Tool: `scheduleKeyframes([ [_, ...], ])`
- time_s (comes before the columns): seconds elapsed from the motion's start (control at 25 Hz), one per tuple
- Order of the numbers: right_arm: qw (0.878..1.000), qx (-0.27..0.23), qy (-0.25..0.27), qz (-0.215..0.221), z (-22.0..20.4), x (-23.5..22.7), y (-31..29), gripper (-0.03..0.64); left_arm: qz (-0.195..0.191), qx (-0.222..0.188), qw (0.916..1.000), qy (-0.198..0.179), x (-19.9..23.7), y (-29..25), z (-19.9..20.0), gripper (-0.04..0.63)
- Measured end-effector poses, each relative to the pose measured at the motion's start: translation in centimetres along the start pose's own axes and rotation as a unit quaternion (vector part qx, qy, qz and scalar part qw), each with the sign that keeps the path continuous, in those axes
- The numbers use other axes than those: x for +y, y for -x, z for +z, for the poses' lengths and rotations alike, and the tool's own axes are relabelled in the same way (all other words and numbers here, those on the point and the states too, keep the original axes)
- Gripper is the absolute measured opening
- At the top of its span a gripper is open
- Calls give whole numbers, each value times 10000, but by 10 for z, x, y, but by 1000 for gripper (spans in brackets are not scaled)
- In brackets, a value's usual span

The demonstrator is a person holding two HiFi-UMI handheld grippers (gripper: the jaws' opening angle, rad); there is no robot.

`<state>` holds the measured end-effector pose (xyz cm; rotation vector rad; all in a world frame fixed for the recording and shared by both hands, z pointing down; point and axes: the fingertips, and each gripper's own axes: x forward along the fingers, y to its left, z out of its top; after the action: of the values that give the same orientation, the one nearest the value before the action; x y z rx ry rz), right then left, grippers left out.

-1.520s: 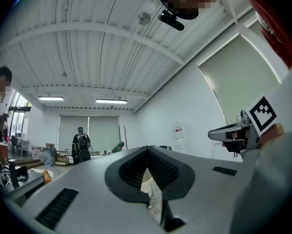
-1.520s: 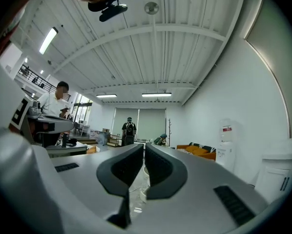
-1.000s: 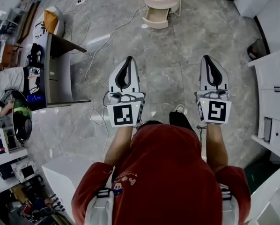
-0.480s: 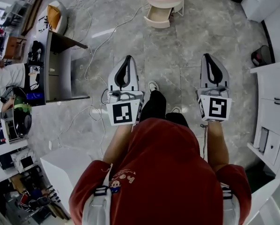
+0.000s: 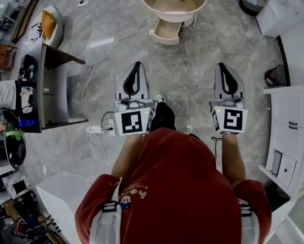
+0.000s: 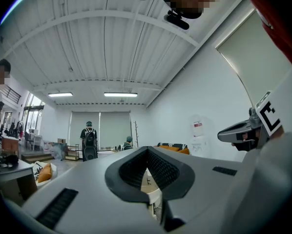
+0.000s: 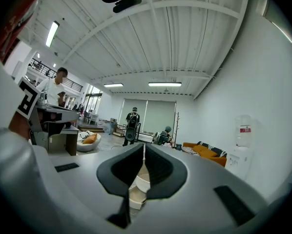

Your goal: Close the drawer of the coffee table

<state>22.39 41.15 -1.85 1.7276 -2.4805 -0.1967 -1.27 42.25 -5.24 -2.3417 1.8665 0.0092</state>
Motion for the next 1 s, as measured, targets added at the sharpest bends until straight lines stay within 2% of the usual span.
scheduleKeyframes([
  [0.12, 9999, 121, -1, 1, 3, 12, -57, 26, -156, 322, 9991, -222, 38, -39, -21, 14],
  [0.2, 9998, 194, -22, -4, 5, 22, -96, 26, -199, 439, 9986, -218, 68, -65, -31, 14],
  [0.36, 9996, 267, -95, -86, 10, 41, -164, 26, -334, 529, 9978, -205, 120, -109, -47, 14],
  [0.52, 9990, 369, -143, -228, 11, 52, -214, 26, -467, 516, 9976, -45, 154, -150, -56, 14],
  [0.64, 9983, 484, -45, -307, 11, 58, -239, 27, -597, 701, 9957, -53, 170, -171, -71, 14],
  [1.0, 9979, 471, -241, -361, 7, 36, -304, 26, -694, 672, 9953, 52, 176, -230, -85, 12],
])
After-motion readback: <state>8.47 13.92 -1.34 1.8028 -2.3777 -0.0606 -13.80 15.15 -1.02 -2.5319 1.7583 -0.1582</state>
